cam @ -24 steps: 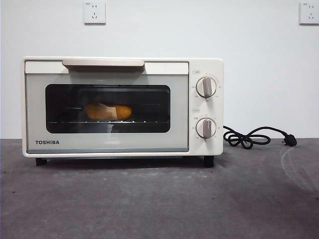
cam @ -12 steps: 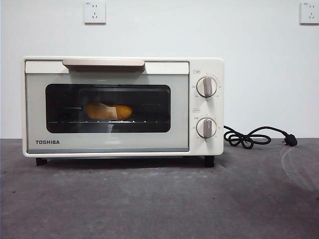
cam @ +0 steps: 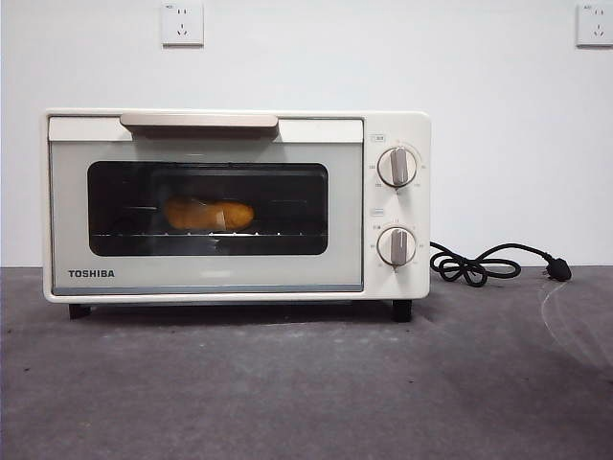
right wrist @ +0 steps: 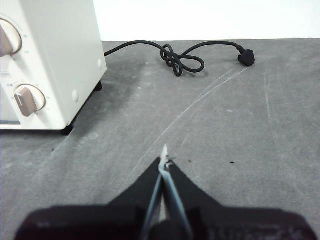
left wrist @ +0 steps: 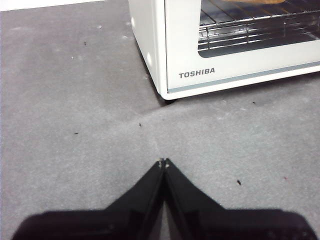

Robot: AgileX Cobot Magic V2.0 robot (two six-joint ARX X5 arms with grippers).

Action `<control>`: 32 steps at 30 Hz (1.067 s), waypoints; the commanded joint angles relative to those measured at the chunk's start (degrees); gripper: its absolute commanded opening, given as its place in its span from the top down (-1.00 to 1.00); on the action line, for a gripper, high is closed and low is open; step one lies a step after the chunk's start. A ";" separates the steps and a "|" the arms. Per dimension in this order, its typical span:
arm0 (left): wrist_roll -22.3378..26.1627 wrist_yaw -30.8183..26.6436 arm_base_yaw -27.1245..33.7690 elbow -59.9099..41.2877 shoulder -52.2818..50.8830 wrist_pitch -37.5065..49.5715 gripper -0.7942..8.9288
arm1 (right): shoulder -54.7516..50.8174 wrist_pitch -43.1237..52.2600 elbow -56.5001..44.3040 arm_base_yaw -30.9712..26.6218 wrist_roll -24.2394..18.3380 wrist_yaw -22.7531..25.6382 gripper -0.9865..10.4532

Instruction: Take the corn from the table,put the corn in the oven

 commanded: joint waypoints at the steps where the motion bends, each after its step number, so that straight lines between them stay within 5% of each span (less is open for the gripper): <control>1: 0.66 0.20 -0.13 -0.52 -0.04 0.59 0.84 | -0.04 0.57 -0.70 0.02 -0.22 0.09 0.83; 9: 0.68 0.17 0.83 -0.50 -10.64 1.05 0.84 | -0.04 0.57 -0.70 0.02 -0.22 0.09 0.83; 32: 1.99 -0.81 3.08 -0.48 -10.51 1.73 0.84 | 0.02 0.57 -0.70 0.02 -0.22 0.09 0.83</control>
